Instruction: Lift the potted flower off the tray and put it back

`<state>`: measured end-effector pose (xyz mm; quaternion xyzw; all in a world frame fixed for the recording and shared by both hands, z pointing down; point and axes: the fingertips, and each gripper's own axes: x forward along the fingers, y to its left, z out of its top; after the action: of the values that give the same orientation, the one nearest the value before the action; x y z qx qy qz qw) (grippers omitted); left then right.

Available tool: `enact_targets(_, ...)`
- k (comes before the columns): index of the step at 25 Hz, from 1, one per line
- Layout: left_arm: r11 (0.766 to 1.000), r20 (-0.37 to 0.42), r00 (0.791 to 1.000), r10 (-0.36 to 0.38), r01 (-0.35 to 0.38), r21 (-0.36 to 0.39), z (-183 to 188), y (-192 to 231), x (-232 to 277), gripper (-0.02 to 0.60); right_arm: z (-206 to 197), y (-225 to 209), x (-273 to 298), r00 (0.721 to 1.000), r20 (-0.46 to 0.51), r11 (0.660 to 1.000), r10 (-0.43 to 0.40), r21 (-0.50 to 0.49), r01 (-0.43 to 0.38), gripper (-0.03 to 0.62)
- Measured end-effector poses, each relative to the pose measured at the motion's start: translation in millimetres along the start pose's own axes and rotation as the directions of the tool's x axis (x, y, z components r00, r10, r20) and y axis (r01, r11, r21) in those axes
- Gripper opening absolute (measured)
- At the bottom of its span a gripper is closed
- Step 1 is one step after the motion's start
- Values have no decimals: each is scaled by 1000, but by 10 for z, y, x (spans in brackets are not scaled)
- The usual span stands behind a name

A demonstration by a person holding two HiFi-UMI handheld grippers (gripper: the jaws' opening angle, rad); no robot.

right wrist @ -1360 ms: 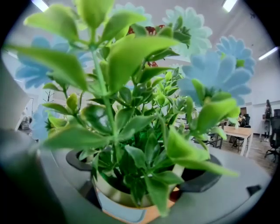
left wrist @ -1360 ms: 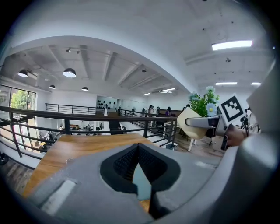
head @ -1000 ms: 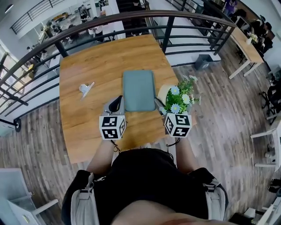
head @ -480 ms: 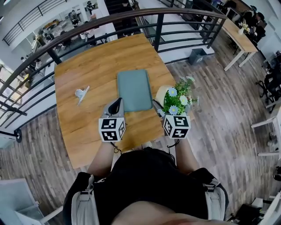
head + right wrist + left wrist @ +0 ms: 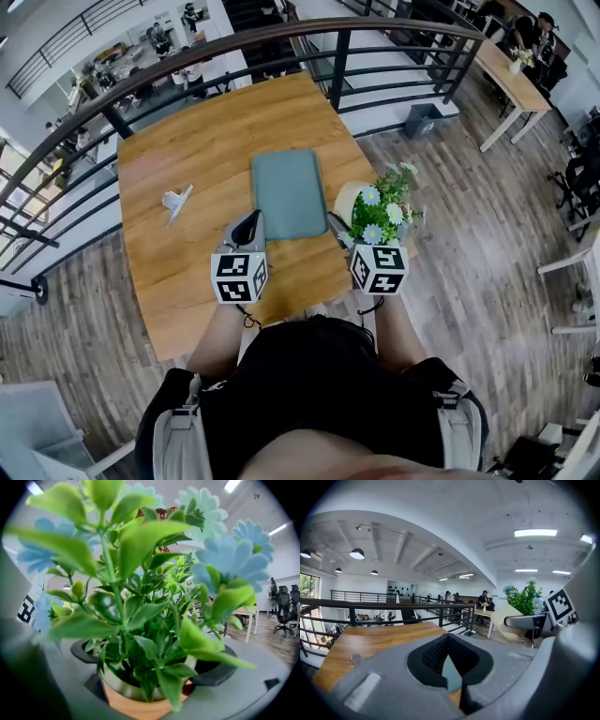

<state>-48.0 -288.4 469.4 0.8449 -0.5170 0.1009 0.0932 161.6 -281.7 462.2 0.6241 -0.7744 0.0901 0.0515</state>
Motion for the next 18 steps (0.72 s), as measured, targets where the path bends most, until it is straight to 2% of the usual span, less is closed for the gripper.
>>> enact_targets(11,994,4,994,106,-106,-16,-73,329,-235,15,-30,194,384,997,0,997,76,-15,-76,578)
enact_targets(18,974,3,975,221,-220,-43,-152,642,-564,15,-195,475,741,986,-32,987,161,-22,-161,578)
